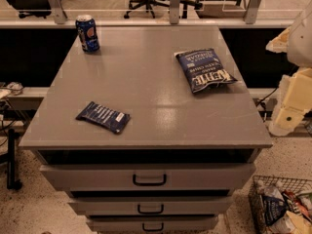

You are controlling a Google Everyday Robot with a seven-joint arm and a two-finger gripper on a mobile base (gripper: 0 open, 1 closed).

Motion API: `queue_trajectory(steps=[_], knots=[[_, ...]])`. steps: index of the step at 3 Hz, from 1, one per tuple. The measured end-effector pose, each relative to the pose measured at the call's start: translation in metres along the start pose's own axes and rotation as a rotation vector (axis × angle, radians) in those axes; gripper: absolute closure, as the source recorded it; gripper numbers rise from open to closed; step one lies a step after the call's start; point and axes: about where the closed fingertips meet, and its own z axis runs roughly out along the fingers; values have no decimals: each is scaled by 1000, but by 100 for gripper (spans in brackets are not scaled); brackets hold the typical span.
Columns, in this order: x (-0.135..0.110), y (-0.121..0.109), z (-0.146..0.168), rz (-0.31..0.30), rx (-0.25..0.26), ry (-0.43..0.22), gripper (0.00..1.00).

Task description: Move rxbar blueberry near blue chip bag

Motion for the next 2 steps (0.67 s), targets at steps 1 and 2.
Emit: queue_trajectory(steps=[1,2], knots=[[0,0,0,0,0,0,0],[-11,0,4,-7,-6,-39,0]])
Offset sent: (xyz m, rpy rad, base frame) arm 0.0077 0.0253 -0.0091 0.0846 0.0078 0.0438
